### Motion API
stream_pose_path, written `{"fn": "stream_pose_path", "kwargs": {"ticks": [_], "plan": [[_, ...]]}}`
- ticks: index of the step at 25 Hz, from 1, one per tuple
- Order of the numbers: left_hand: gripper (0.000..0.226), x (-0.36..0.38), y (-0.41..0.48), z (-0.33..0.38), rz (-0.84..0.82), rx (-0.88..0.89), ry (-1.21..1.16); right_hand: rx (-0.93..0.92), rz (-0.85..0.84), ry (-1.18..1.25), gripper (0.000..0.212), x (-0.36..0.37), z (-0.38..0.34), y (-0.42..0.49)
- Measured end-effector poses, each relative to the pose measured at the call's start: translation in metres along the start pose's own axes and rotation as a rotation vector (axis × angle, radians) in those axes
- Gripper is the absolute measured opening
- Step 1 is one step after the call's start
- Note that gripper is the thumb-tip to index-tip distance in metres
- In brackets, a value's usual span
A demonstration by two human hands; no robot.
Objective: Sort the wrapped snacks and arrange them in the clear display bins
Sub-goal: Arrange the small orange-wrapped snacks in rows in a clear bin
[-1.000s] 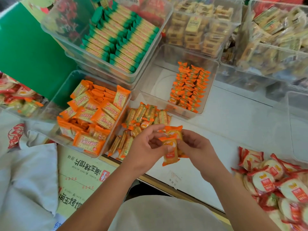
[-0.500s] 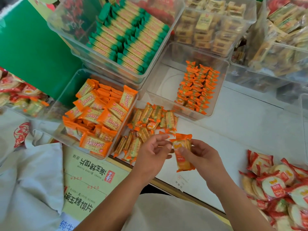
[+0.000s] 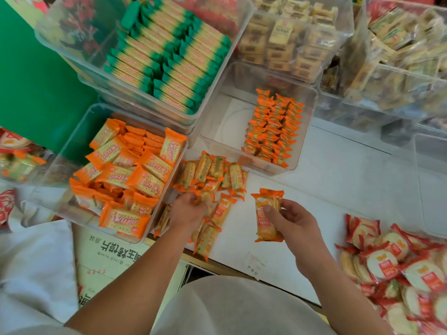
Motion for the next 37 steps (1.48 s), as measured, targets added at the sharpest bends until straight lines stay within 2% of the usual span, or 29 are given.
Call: {"fn": "stream_pose_path", "kwargs": {"ticks": [1, 3, 6, 10, 14, 17, 21, 23, 26, 28, 31, 35, 37], "plan": [[0.014, 0.006, -0.014, 0.008, -0.089, 0.004, -0.122, 0.003, 0.002, 0.0, 0.026, -0.002, 0.0, 0.001], [0.031, 0.015, -0.049, 0.031, -0.253, 0.065, -0.288, 0.005, 0.002, 0.007, 0.024, -0.005, -0.002, 0.001], [0.046, 0.019, -0.103, 0.066, -0.424, 0.229, -0.327, 0.0, 0.003, 0.012, 0.024, -0.009, -0.005, 0.0], [0.024, 0.008, -0.13, 0.084, -0.322, 0.256, -0.418, -0.036, -0.031, 0.005, 0.026, -0.008, -0.014, -0.005], [0.046, 0.011, -0.141, 0.096, -0.356, 0.241, -0.482, -0.075, -0.061, 0.018, 0.027, -0.007, -0.019, -0.011], [0.038, 0.026, -0.153, 0.103, -0.371, 0.275, -0.435, -0.113, -0.086, -0.001, 0.026, 0.0, -0.021, -0.016], [0.018, 0.038, -0.165, 0.117, -0.251, 0.387, -0.264, -0.191, -0.113, -0.064, 0.022, 0.012, -0.031, -0.027], [0.017, 0.045, -0.169, 0.13, -0.293, 0.447, -0.235, -0.224, -0.139, -0.05, 0.029, 0.018, -0.041, -0.031], [0.022, 0.05, -0.164, 0.14, -0.381, 0.43, -0.29, -0.26, -0.151, -0.032, 0.037, 0.024, -0.056, -0.028], [0.03, 0.05, -0.156, 0.146, -0.407, 0.425, -0.325, -0.263, -0.152, -0.021, 0.039, 0.025, -0.059, -0.022], [0.03, 0.052, -0.144, 0.158, -0.43, 0.454, -0.319, -0.251, -0.194, -0.008, 0.047, 0.032, -0.066, -0.013], [0.032, 0.06, -0.116, 0.183, -0.507, 0.416, -0.434, -0.187, -0.278, 0.031, 0.031, 0.05, -0.077, 0.013], [0.036, 0.058, -0.09, 0.202, -0.49, 0.435, -0.441, -0.191, -0.28, 0.026, 0.037, 0.052, -0.088, 0.04]]}}
Point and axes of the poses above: each hand's wrist, its own y-axis towards the middle knuckle, its own x-axis out of the palm, z = x × y, the point moved 10 cm from there along y, towards the middle knuckle
